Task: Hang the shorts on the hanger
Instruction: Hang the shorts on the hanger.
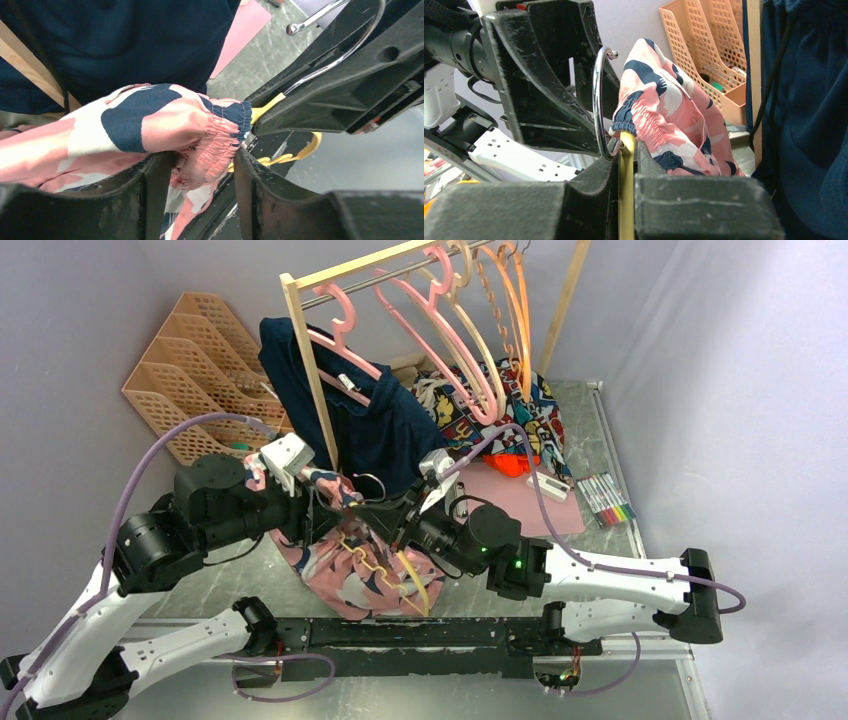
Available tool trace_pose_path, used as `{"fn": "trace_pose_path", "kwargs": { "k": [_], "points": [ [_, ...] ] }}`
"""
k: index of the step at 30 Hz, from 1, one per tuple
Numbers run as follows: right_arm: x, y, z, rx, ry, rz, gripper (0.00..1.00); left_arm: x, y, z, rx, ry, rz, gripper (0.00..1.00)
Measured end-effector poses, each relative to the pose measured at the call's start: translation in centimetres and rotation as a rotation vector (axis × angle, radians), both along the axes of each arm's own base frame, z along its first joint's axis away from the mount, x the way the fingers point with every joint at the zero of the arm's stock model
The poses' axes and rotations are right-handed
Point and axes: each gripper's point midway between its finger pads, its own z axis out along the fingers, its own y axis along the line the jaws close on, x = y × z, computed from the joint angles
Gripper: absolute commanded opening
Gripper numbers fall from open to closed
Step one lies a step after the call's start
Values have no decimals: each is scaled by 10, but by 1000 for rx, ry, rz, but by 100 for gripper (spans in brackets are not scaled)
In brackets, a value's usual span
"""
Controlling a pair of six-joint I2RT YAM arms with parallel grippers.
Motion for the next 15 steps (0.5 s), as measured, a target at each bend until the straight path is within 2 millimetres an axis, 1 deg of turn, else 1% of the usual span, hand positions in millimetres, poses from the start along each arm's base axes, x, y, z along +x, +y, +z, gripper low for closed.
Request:
{"fn": "trace_pose_path", "kwargs": {
  "k": [2, 3, 4, 5, 7, 10, 12, 15],
  "points": [
    [0, 2, 1, 3, 3, 4, 0, 2, 0, -2, 12, 2, 8, 30],
    [-1, 2, 1, 3, 3, 6, 0, 3, 1, -3, 19, 1, 10, 18],
    [-1, 2, 1, 3, 3, 8, 0, 4, 1, -4, 24, 1, 12, 11],
    [-1, 2, 1, 3, 3, 8, 0, 4, 1, -5, 24, 5, 14, 7],
    [-1, 2, 1, 2, 3, 7, 0, 3, 2, -1, 24, -2, 13, 7],
    [-1, 1, 4, 7, -2, 5, 0, 2, 4, 11, 9, -11, 14, 7],
    [-1, 0, 6, 5, -9, 4, 0, -1, 5, 24, -14, -23, 14, 7],
    [-2, -1, 3, -35, -25, 14, 0, -3, 6, 47, -65, -46, 20, 7]
  ]
}}
